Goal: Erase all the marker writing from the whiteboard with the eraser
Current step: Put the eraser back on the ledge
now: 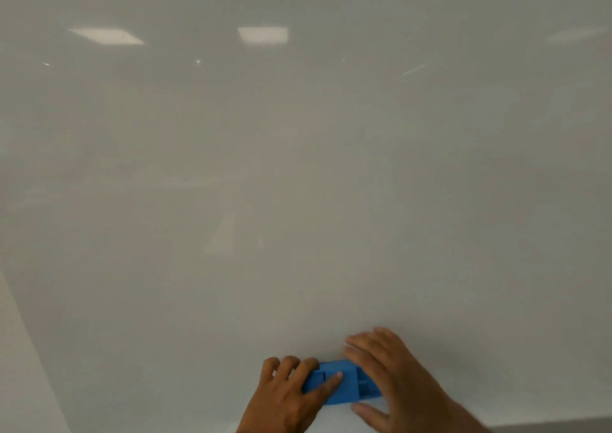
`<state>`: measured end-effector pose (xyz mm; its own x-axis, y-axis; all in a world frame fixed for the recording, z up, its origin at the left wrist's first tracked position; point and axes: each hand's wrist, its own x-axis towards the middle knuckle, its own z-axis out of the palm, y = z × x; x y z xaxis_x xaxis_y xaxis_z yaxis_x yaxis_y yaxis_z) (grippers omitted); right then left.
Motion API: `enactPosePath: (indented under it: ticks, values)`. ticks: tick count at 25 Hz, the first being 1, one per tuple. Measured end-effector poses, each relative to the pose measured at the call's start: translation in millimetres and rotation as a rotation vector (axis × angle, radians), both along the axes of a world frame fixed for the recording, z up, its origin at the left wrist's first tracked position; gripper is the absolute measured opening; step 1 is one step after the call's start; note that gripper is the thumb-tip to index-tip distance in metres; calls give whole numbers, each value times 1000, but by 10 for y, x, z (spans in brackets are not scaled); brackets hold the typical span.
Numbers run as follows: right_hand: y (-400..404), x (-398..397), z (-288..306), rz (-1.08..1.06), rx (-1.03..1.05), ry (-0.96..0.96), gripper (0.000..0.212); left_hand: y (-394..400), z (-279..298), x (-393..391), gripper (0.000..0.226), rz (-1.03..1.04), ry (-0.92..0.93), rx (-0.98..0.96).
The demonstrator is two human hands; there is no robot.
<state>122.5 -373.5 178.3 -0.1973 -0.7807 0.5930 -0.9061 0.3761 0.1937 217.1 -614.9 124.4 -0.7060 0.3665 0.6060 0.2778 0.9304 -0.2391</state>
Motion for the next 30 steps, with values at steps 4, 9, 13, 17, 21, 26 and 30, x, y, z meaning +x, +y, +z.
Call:
enactPosePath:
  ticks: [4,9,13,17,21,26,30]
  values:
    - [136,22,-534,-96,168,-194,77,163,-292,22,62,-25,-14,72]
    - [321,68,-808,-166,176,-427,67,459,-512,-39,63,-51,-172,162]
    - [606,-28,-906,-234,268,-510,87,801,-644,-173,78,-43,-403,197]
    - [1054,-300,-922,-294,325,-645,88,1235,-749,-454,86,-31,-582,320]
    - [1536,-588,-951,-284,326,-635,77,1797,-917,-757,91,23,-697,431]
    - [2064,-892,-1104,-316,321,-753,72,2447,-1061,-999,89,87,-737,430]
    - [2308,-1104,-1265,-321,345,-767,70,2764,-1113,-1137,87,184,-790,407]
